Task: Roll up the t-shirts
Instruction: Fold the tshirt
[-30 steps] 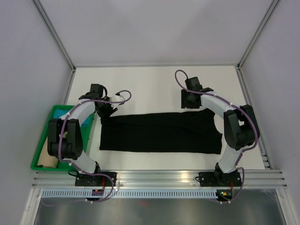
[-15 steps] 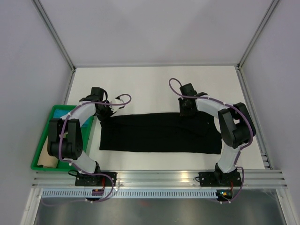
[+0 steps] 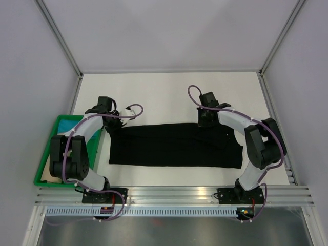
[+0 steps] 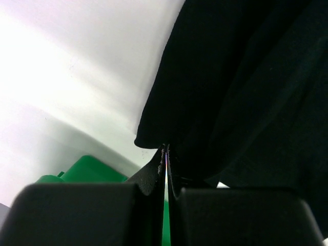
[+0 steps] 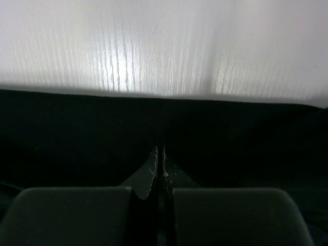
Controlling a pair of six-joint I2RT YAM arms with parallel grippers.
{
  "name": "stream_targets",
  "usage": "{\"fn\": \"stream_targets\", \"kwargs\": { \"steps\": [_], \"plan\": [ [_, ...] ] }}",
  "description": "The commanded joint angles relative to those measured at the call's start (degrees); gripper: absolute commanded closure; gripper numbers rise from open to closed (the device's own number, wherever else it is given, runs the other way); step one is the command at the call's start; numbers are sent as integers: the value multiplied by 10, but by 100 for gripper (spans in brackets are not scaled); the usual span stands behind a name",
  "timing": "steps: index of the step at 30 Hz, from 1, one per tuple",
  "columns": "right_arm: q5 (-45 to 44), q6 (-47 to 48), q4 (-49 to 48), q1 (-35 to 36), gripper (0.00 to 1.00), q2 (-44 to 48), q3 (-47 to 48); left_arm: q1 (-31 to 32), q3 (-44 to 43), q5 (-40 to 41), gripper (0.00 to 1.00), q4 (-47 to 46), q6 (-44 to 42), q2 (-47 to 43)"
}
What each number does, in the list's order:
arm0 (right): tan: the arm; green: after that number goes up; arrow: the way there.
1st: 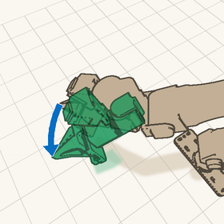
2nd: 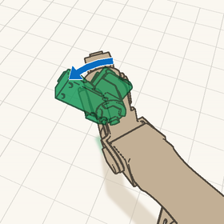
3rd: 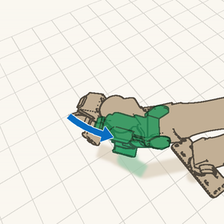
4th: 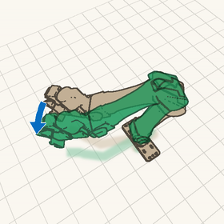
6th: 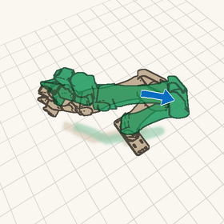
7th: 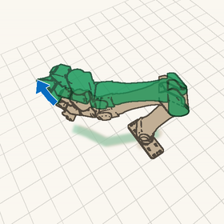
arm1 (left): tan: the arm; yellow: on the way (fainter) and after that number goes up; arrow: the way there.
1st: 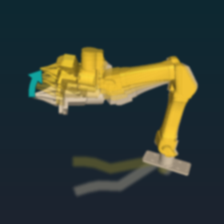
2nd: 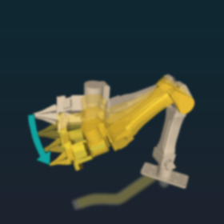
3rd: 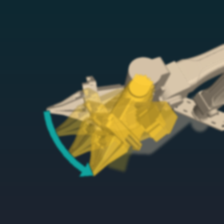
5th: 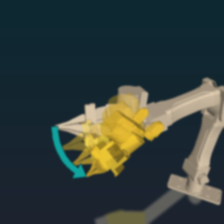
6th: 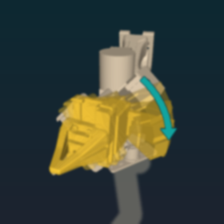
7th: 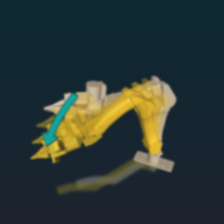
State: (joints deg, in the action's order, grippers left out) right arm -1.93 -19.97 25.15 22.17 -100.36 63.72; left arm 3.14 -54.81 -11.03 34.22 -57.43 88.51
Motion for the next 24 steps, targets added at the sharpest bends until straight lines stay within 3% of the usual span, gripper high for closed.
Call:
{"fn": "stream_targets", "kwargs": {
  "steps": [1,17,24],
  "plan": [
    [-2,-22,2,15,100,55,-23,-1,14,0,96,1,-35,-27],
    [-6,-125,74,111,100,230,-202,0,71,21,92,5,-124,-52],
    [-36,-117,106,111,100,254,-202,0,78,35,92,-7,-145,-62]
  ]
}}
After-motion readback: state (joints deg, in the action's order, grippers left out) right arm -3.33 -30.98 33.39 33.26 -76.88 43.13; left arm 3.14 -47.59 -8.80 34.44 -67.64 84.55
